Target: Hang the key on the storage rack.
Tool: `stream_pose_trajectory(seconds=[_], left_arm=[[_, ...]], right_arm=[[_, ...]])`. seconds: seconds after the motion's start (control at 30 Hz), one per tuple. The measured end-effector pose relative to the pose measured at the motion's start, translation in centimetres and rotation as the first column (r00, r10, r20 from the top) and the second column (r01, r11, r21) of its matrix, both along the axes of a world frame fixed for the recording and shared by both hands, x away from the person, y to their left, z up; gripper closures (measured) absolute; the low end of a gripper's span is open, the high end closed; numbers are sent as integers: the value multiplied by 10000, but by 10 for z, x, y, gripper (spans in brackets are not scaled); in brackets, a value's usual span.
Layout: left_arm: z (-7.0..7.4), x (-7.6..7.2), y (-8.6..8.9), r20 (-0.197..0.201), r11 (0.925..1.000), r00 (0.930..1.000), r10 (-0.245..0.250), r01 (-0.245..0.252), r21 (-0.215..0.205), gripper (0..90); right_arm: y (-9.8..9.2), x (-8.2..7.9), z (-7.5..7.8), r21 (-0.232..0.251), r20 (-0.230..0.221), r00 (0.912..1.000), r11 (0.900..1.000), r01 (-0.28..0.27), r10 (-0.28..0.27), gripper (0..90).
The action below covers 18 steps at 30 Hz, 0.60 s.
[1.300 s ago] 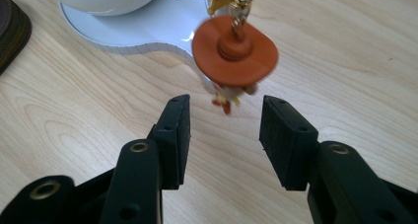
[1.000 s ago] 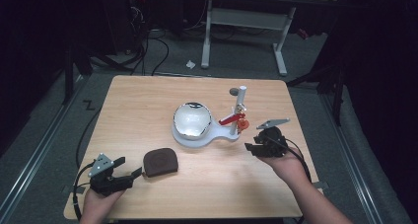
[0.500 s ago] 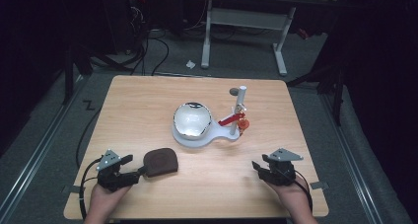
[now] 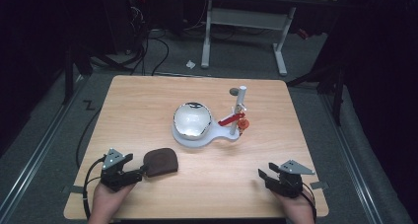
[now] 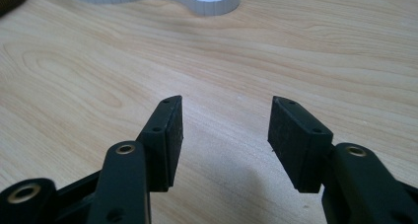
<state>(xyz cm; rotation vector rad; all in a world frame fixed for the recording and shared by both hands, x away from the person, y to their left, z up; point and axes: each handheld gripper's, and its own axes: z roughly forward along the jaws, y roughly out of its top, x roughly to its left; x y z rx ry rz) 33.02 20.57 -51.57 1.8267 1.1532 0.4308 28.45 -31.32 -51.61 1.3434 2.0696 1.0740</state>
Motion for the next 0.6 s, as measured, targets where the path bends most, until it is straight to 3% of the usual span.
stream_pose_trajectory(seconds=[0.17,0.3,0.37,0.47,0.6], left_arm=[[-3,12,0,-407,9992,9991,128,-143,-368,345],[-4,20,-1,-562,9979,9984,54,-90,-639,474],[-7,24,-1,-823,9959,9965,134,-206,-881,533],[-9,24,-4,-909,9968,9959,-16,-56,-796,609],[-12,21,-5,-923,9951,9957,-87,-4,-986,695]], right_arm=[[-2,3,-1,153,-74,10000,9999,5,-4,474],[0,4,-2,10,-152,9997,9999,-170,170,473],[4,4,-2,-39,-90,9996,9996,-279,278,472],[6,0,-2,-111,-81,9995,9994,-320,319,474],[5,0,-2,-155,-64,9994,9993,-327,326,475]])
